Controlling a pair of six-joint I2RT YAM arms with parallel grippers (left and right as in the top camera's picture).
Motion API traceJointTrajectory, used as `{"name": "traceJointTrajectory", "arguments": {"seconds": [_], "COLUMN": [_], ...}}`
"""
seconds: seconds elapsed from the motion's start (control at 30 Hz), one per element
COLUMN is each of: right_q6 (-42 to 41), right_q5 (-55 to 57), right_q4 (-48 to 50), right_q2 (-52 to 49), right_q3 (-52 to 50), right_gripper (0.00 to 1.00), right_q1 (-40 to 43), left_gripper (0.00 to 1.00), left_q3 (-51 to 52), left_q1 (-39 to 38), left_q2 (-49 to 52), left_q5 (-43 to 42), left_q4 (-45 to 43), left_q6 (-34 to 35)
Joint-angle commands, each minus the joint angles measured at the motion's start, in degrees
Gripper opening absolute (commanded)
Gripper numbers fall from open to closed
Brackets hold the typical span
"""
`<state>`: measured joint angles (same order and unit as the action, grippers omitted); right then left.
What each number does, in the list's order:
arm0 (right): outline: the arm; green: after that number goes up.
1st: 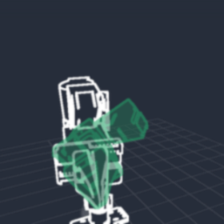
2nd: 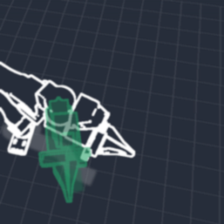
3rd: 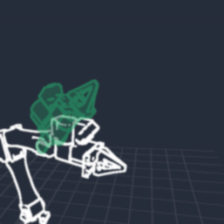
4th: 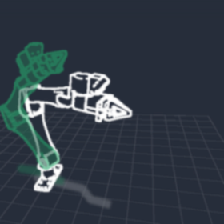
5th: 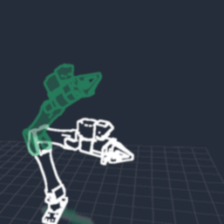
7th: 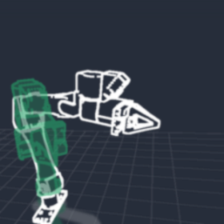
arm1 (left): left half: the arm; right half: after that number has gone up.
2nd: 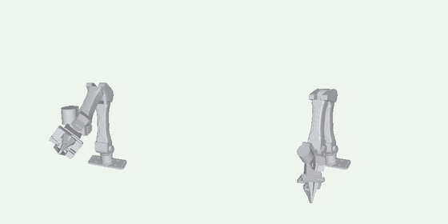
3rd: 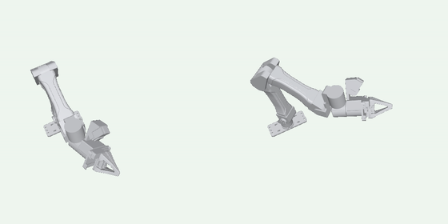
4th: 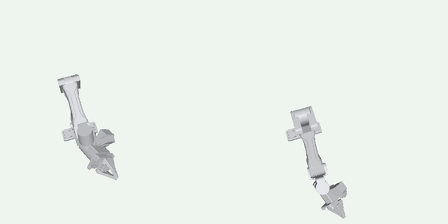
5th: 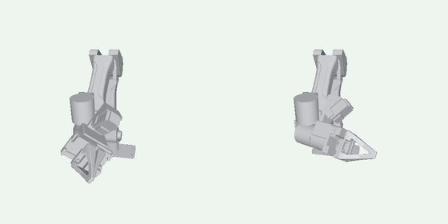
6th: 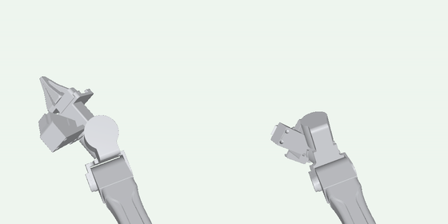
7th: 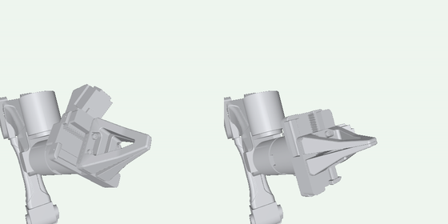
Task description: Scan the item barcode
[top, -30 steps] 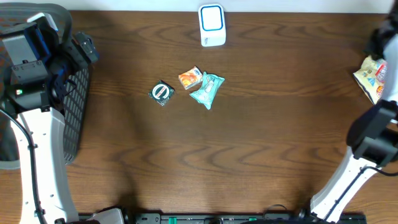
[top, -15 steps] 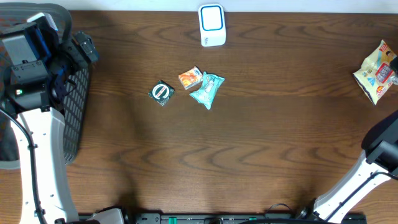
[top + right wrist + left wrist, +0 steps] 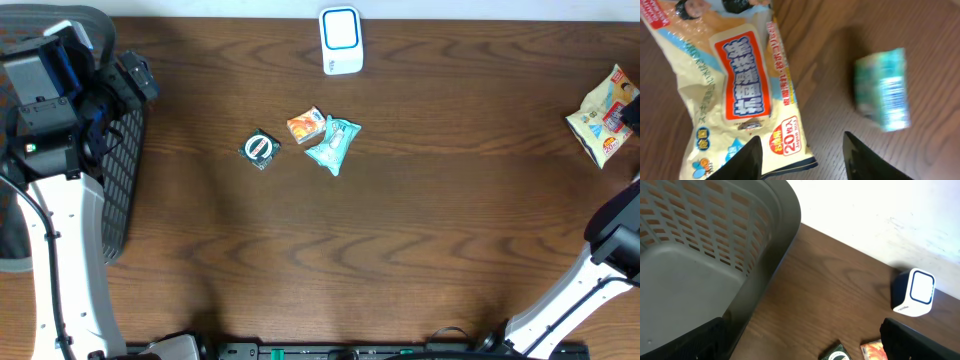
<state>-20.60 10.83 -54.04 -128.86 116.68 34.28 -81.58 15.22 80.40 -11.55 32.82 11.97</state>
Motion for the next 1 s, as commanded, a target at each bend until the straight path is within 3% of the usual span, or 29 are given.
{"name": "traceJointTrajectory", "arguments": {"seconds": [0.0,0.43,0.73,0.97], "right_q6": [0.1,3.1,5.9,5.9], "right_q5": [-5.2,-35.4,-34.8,-34.7], "right_q4": [-0.7,0.2,0.4,0.7], "right_q2": [0.3,0.3,0.3,0.3], "right_q3": [-0.2,-0.2,-0.2,-0.2], "right_gripper": [0.48,0.49,0.53,0.70], "right_q1": [0.0,-6.1,-19.0,-28.4], "left_gripper": [0.98,0.98,0.98,0.98], "left_q3": [-0.3,-0.3,-0.3,-0.3], "left_q1": [0.8,0.8,0.8,0.8], "left_q2": [1.0,1.0,1.0,1.0], "left_q5": [3.9,3.9,3.9,3.9], "left_q4": [1.1,1.1,1.1,1.0], "left_q6": [0.1,0.1,0.1,0.1]}}
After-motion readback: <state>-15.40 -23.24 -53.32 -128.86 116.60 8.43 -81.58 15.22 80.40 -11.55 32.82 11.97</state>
